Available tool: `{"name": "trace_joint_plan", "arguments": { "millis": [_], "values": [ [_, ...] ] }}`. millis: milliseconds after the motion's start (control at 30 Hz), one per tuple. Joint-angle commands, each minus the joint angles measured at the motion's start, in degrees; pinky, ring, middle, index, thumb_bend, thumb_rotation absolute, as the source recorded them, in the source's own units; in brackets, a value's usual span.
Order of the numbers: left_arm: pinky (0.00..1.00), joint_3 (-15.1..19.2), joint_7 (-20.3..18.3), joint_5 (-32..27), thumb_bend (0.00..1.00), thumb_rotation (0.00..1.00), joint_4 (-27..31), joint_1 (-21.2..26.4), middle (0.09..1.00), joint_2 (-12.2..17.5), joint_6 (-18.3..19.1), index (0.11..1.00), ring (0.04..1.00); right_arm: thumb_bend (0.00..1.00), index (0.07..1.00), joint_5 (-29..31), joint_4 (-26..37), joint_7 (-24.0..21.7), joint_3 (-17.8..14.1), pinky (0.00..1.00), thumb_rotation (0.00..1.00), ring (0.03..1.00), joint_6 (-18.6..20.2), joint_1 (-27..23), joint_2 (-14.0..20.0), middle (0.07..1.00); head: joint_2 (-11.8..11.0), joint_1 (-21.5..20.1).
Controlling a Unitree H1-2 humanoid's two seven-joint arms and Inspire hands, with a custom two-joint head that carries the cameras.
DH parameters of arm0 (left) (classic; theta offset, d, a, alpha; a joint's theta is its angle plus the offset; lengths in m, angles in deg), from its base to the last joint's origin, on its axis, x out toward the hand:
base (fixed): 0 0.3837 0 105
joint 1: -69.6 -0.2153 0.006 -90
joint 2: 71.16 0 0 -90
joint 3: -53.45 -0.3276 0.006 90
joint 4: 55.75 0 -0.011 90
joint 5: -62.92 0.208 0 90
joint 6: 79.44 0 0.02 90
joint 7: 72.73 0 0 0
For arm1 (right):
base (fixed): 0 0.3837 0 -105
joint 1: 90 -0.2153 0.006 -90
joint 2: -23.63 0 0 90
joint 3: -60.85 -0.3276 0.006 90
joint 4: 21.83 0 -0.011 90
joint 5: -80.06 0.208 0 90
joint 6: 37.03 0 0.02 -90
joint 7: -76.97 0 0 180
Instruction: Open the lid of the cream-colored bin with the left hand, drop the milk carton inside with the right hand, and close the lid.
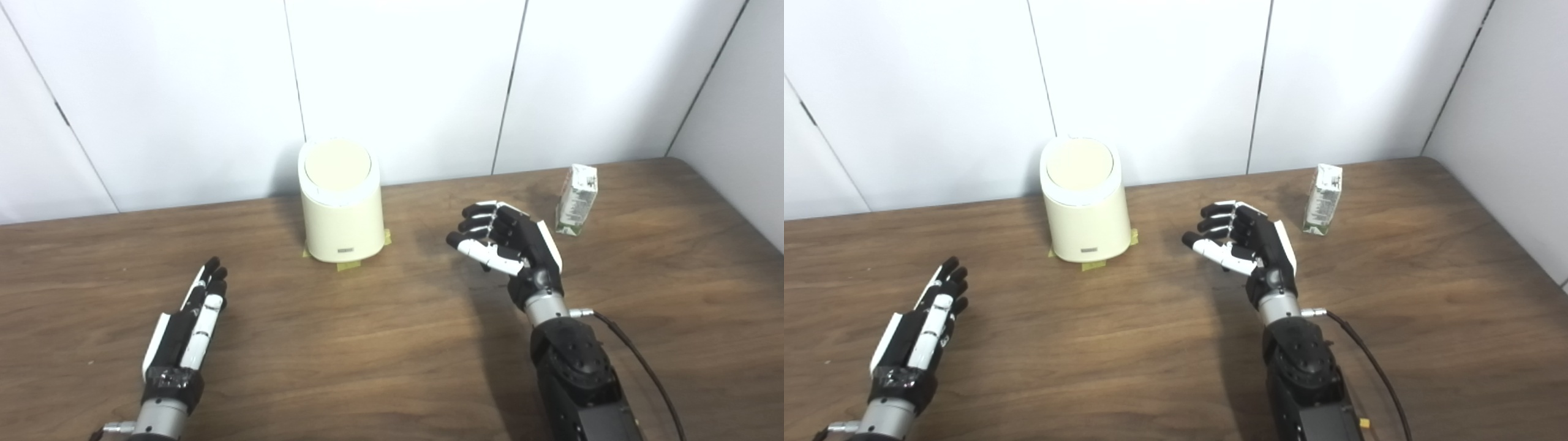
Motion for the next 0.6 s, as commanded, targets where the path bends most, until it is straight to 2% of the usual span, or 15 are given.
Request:
{"name": "trace_joint_plan", "arguments": {
  "millis": [0,133,267,300,367,400,433,467,500,533,567],
  "values": [
    [0.99,0.0,0.3,0.0,0.54,0.83,1.9,1.6,0.976,0.2,-0.6,0.993,0.99,0.51,0.499,-1.5,2.2,-0.4,0.5,0.03,0.0,0.422,-0.4,-1.2,0.3,0.478,0.1,0.0],
    [0.98,0.2,0.4,-0.2,0.55,0.82,1.9,1.5,0.971,-0.1,-0.3,0.985,0.985,0.52,0.498,-3.2,2.1,0.0,0.7,0.04,0.0,0.423,0.0,-0.6,0.0,0.479,0.1,0.0],
    [0.98,0.2,0.3,-0.2,0.56,0.8,1.9,1.6,0.974,-0.2,-0.1,0.988,0.986,0.52,0.492,-3.1,2.5,-0.6,0.7,0.13,0.0,0.426,0.7,-0.5,-0.5,0.477,0.3,0.0],
    [0.98,0.2,0.3,-0.2,0.56,0.8,1.9,1.6,0.974,-0.1,-0.1,0.989,0.985,0.52,0.493,-2.8,2.7,-1.1,0.9,0.18,0.0,0.425,1.1,-0.5,-0.4,0.476,0.3,0.0],
    [0.98,0.0,0.2,0.0,0.55,0.81,2.0,1.6,0.975,-0.1,-0.1,0.991,0.983,0.52,0.5,0.4,2.9,-3.5,0.6,0.36,0.0,0.441,1.5,-0.4,-0.4,0.492,0.4,0.1],
    [0.98,0.0,0.2,0.0,0.54,0.81,2.0,1.6,0.975,-0.1,-0.1,0.99,0.982,0.52,0.494,1.6,3.0,-4.3,0.5,0.44,0.0,0.505,1.9,-0.3,-0.5,0.496,0.4,0.1],
    [0.98,0.1,0.2,0.0,0.53,0.81,2.0,1.6,0.976,-0.1,-0.1,0.99,0.983,0.52,0.496,1.8,3.1,-5.0,0.9,0.53,0.09,0.592,2.3,-0.2,-0.2,0.605,0.4,0.1],
    [0.98,0.1,0.2,0.0,0.53,0.81,2.0,1.7,0.976,-0.1,0.0,0.99,0.982,0.59,0.626,1.8,3.3,-5.8,1.4,0.61,0.25,0.672,2.9,-0.1,0.2,0.689,0.4,0.1],
    [0.98,0.1,0.2,0.0,0.54,0.81,1.9,1.7,0.976,-0.1,-0.1,0.99,0.985,0.6,0.721,1.5,3.5,-6.7,2.0,0.67,0.36,0.742,3.5,0.0,0.9,0.758,0.4,0.1],
    [0.98,0.1,0.2,0.0,0.54,0.81,1.9,1.7,0.976,0.0,-0.1,0.992,0.988,0.58,0.804,1.4,3.6,-7.5,2.6,0.74,0.5,0.818,3.9,0.1,1.4,0.833,0.4,0.1],
    [0.99,0.1,0.2,0.0,0.54,0.81,1.9,1.7,0.977,-0.1,-0.2,0.993,0.99,0.59,0.844,1.1,3.7,-8.0,3.0,0.77,0.58,0.861,4.3,0.2,1.8,0.873,0.4,0.1]
  ]
}}
